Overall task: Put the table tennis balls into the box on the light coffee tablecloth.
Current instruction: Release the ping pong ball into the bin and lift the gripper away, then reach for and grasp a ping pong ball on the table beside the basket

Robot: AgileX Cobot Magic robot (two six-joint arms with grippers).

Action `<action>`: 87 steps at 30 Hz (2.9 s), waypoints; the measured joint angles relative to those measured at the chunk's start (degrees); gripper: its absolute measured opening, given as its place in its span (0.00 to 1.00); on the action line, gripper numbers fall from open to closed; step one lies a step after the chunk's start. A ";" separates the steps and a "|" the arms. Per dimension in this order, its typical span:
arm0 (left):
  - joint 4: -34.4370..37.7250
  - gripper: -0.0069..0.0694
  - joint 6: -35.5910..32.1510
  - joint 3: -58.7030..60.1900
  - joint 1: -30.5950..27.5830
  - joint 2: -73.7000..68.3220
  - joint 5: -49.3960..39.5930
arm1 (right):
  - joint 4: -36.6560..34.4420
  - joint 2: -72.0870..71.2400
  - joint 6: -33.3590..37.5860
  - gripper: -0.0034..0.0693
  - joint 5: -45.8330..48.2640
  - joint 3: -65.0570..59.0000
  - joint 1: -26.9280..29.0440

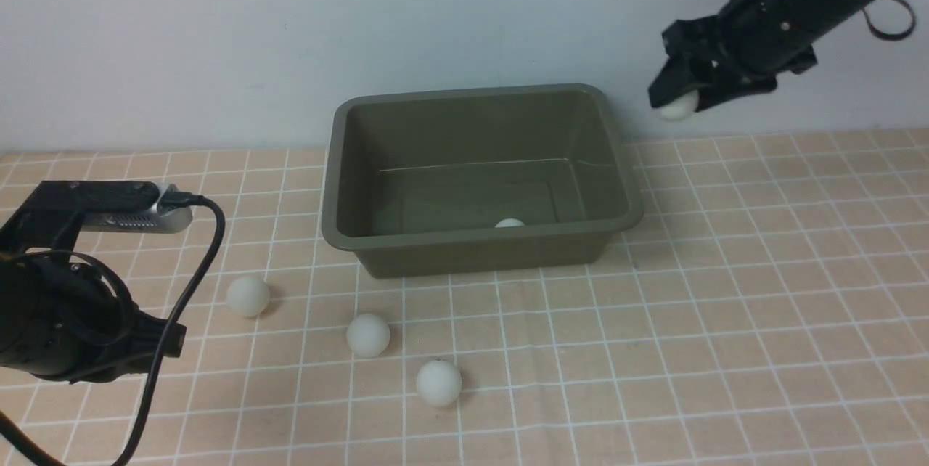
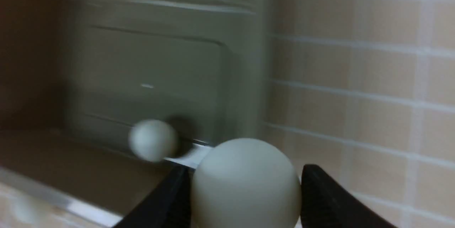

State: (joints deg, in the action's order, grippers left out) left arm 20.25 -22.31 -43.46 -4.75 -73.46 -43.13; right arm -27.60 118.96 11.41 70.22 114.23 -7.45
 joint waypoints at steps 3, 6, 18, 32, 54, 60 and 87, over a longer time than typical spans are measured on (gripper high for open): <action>0.00 0.00 0.00 0.00 0.00 0.00 0.00 | -0.47 0.00 0.80 0.54 0.41 0.40 -2.89; 0.00 0.00 0.00 0.00 0.00 0.00 0.00 | -0.08 1.09 1.12 0.54 0.58 0.52 -6.31; 0.00 0.00 0.00 0.00 0.00 0.00 0.00 | 1.56 10.16 1.32 0.66 -2.14 0.52 -9.71; 6.38 0.07 -5.71 0.00 0.00 -0.04 7.00 | 4.58 9.01 0.79 0.66 0.87 13.11 -9.71; 23.15 0.66 -28.31 -14.19 0.00 -22.23 12.34 | 20.22 -31.61 -2.53 0.02 2.97 1.77 -4.32; 22.06 0.66 -27.79 -15.69 0.00 -27.62 12.34 | 20.22 -39.04 -1.99 0.02 3.19 -8.43 -4.32; 23.14 0.51 -29.03 -20.53 0.00 -35.58 6.81 | 22.68 -42.69 -1.75 0.02 3.34 -13.20 -4.32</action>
State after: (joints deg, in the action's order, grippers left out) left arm 43.39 -51.34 -63.99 -4.75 -109.04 -36.32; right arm -4.91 76.28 9.66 73.56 101.02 -11.77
